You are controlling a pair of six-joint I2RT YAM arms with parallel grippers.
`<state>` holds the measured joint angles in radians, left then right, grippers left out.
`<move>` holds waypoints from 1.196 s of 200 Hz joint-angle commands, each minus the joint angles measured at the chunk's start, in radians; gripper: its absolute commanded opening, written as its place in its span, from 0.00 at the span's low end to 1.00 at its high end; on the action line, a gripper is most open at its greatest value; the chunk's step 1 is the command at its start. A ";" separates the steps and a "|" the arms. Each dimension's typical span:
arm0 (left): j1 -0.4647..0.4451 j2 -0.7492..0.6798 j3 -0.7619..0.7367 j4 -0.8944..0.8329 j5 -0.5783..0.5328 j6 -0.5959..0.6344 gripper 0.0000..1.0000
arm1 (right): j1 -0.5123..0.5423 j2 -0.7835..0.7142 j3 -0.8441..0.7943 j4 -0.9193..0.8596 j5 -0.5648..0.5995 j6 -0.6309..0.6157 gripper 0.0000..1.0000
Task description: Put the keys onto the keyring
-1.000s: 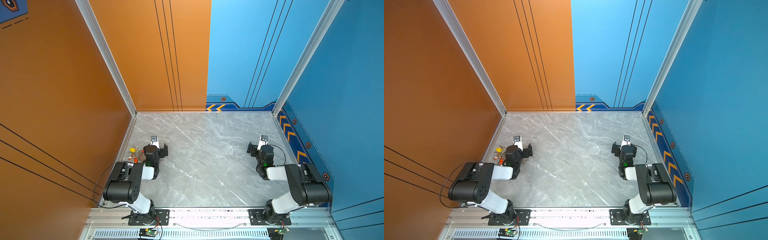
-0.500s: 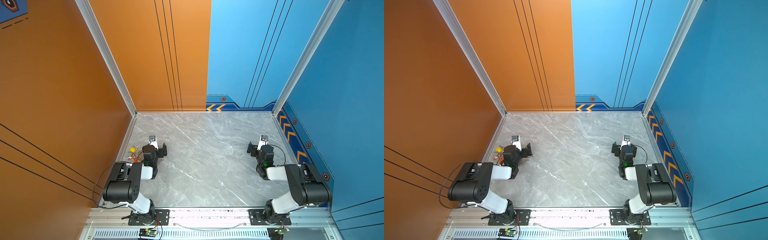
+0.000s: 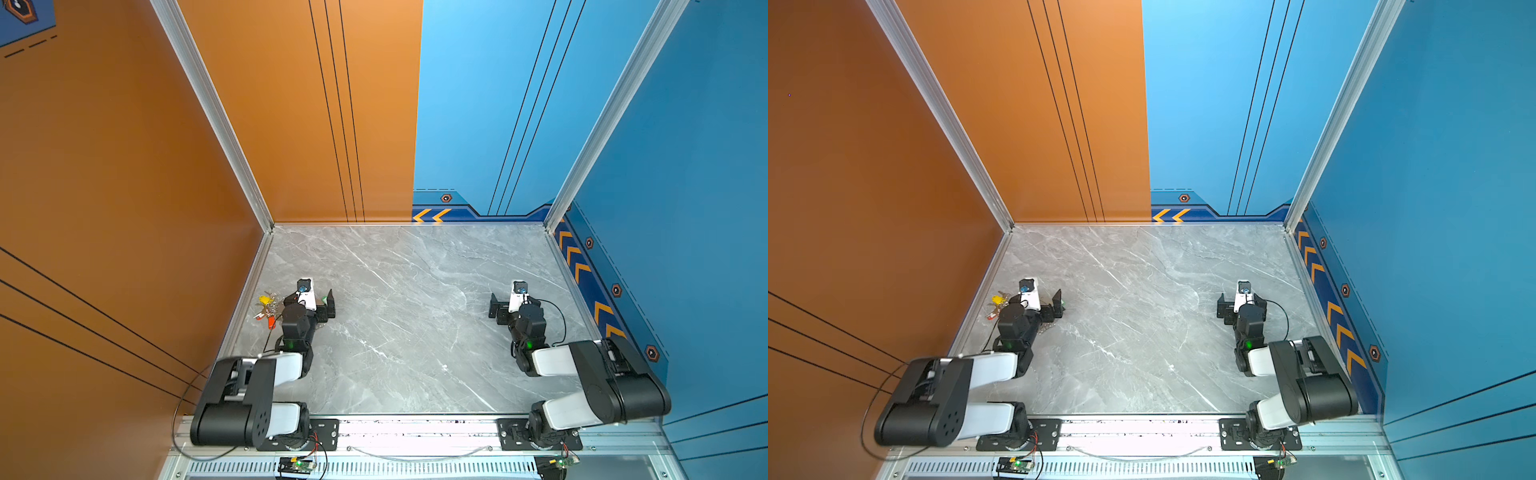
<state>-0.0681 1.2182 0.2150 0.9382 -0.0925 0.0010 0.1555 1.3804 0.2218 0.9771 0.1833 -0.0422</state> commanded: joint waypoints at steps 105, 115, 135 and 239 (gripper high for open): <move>0.218 0.013 0.430 -0.998 0.224 -0.820 0.98 | -0.075 -0.439 0.256 -0.721 -0.391 0.583 1.00; 0.231 0.078 0.466 -1.013 0.277 -0.810 0.98 | -0.085 -0.425 0.251 -0.704 -0.431 0.583 1.00; 0.204 0.175 0.548 -1.087 0.269 -0.774 0.98 | -0.073 -0.376 0.300 -0.810 -0.422 0.547 1.00; 0.062 0.498 0.741 -1.292 0.198 -0.746 0.98 | 0.003 -0.284 0.333 -0.872 -0.364 0.509 1.00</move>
<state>0.0315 1.6661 0.9314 -0.2691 0.1062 -0.7525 0.1516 1.0904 0.5213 0.1314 -0.2050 0.4725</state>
